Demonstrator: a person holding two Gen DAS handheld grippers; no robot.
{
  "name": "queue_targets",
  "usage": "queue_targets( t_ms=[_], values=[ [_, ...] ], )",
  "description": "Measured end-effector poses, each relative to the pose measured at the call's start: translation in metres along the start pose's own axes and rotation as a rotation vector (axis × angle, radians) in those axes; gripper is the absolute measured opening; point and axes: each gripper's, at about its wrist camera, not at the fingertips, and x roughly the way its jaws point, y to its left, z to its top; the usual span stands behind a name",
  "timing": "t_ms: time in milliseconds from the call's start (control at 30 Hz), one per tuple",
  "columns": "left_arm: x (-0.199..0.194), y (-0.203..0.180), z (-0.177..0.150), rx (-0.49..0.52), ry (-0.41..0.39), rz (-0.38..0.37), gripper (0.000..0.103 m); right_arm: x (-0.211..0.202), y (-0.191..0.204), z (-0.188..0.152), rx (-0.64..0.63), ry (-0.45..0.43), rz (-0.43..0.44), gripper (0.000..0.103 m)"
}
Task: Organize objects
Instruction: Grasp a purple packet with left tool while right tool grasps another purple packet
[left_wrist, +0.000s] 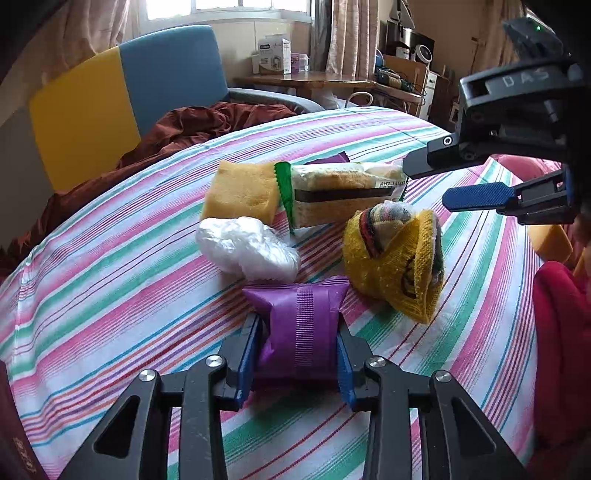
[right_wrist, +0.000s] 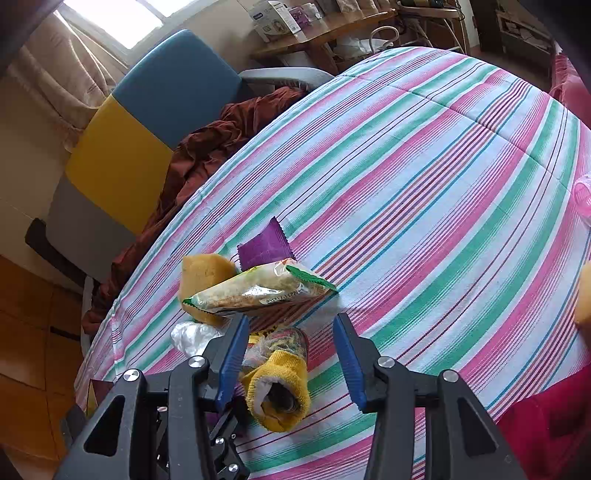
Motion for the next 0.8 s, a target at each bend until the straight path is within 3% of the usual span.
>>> queue_targets(
  t_ms=[300, 467, 600, 700, 800],
  values=[
    [-0.048, 0.043, -0.061, -0.234, -0.045, 0.035, 0.036, 0.000, 0.002, -0.001, -0.015, 0.001, -0.030, 0.047],
    [-0.052, 0.046, -0.070, -0.250, -0.054, 0.029, 0.036, -0.009, 0.007, 0.003, -0.036, -0.049, -0.063, 0.048],
    [-0.053, 0.045, -0.072, -0.249, -0.062, 0.025, 0.036, -0.005, 0.026, 0.027, -0.087, -0.053, -0.094, 0.048],
    [-0.051, 0.048, -0.069, -0.252, -0.064, 0.018, 0.036, 0.012, 0.048, 0.049, -0.163, -0.030, -0.142, 0.049],
    [-0.050, 0.049, -0.069, -0.253, -0.067, 0.015, 0.036, 0.042, 0.068, 0.061, -0.261, 0.051, -0.215, 0.056]
  ],
)
